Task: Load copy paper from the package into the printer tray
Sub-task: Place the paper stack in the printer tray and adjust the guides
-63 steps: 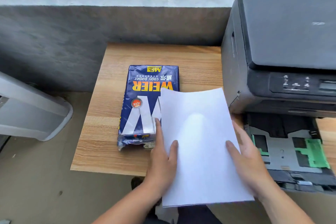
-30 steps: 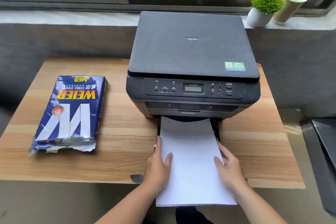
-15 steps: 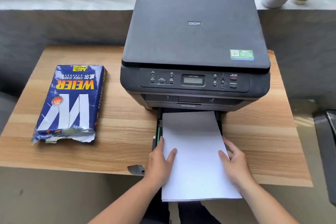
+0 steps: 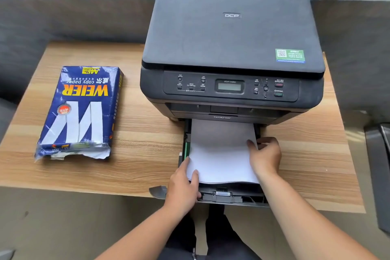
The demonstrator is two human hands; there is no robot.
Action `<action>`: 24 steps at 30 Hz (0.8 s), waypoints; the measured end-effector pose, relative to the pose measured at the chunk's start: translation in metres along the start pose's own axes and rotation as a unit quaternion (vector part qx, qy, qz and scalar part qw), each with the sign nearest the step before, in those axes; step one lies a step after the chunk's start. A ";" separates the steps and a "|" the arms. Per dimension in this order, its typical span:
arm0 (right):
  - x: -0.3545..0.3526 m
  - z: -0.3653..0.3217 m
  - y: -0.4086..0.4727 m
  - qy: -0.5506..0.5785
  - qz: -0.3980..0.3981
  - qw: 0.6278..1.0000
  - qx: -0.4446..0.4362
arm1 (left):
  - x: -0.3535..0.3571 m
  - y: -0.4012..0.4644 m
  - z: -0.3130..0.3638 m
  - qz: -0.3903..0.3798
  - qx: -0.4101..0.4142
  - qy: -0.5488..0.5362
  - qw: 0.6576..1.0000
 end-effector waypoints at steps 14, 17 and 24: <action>-0.003 -0.030 -0.017 -0.202 0.119 0.947 -0.221 | -0.012 -0.001 0.013 0.052 0.035 -0.041 0.997; -0.015 0.002 -0.013 -0.240 0.076 0.950 -0.186 | -0.031 0.003 0.022 0.125 0.080 0.011 0.989; -0.020 0.049 -0.017 -0.159 0.008 0.983 -0.088 | -0.029 0.014 0.023 0.131 0.107 0.055 0.984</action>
Point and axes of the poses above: each hand's wrist, its own y-axis towards the middle knuckle, its own x-axis out of the palm, z = x × y, the point moved 8 cm from there along y, towards the middle knuckle, and after that the axes turned 5 degrees about -y, right-handed, at the moved point
